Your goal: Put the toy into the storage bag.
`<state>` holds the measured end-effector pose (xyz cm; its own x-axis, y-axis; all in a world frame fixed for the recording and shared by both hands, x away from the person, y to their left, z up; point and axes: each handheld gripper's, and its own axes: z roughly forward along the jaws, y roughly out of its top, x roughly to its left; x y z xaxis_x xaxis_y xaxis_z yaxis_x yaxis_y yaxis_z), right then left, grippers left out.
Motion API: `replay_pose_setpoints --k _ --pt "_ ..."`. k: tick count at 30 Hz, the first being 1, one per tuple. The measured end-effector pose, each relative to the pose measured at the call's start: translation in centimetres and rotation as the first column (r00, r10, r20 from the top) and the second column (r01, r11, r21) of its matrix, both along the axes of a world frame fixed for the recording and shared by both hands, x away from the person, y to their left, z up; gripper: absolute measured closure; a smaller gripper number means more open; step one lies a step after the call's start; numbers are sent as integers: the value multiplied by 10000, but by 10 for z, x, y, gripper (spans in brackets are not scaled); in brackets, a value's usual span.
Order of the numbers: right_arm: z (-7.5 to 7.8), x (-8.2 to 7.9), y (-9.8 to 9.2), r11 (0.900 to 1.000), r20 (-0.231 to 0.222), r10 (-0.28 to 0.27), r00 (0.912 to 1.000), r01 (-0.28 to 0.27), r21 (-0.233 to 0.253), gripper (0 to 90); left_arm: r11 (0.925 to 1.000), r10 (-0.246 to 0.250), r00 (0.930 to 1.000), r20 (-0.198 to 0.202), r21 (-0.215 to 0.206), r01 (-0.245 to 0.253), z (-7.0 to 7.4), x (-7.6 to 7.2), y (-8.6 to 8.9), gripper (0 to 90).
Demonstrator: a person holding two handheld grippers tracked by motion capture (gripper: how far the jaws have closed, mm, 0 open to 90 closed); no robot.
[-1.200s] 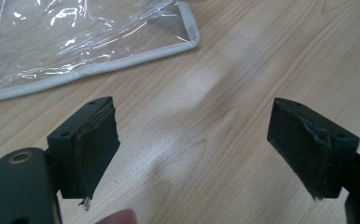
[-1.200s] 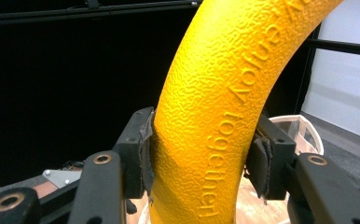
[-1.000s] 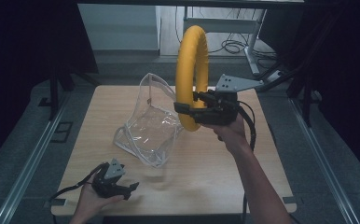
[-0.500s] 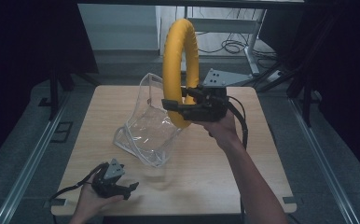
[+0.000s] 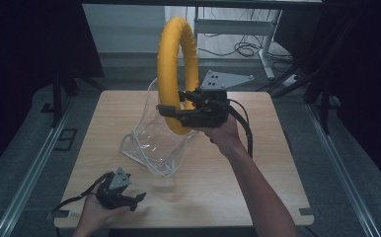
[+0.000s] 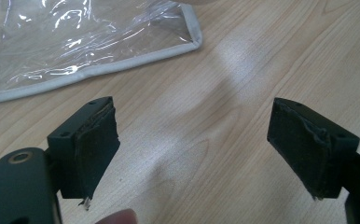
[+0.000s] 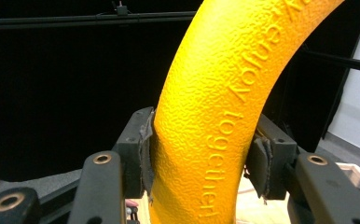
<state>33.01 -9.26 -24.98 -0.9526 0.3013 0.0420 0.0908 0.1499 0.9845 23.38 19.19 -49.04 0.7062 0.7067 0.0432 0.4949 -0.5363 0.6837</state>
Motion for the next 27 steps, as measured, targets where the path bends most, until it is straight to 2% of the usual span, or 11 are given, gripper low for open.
replay_pose_setpoints --k 15,27 --pt "-10 4 28 9974 -214 726 9971 -727 -17 483 9999 -39 10000 -18 94 39 0 0 0 160" --pt "-21 8 46 9947 -536 1005 9935 -1015 -154 482 10000 -48 10000 -48 -2 48 0 -1 -1 160"
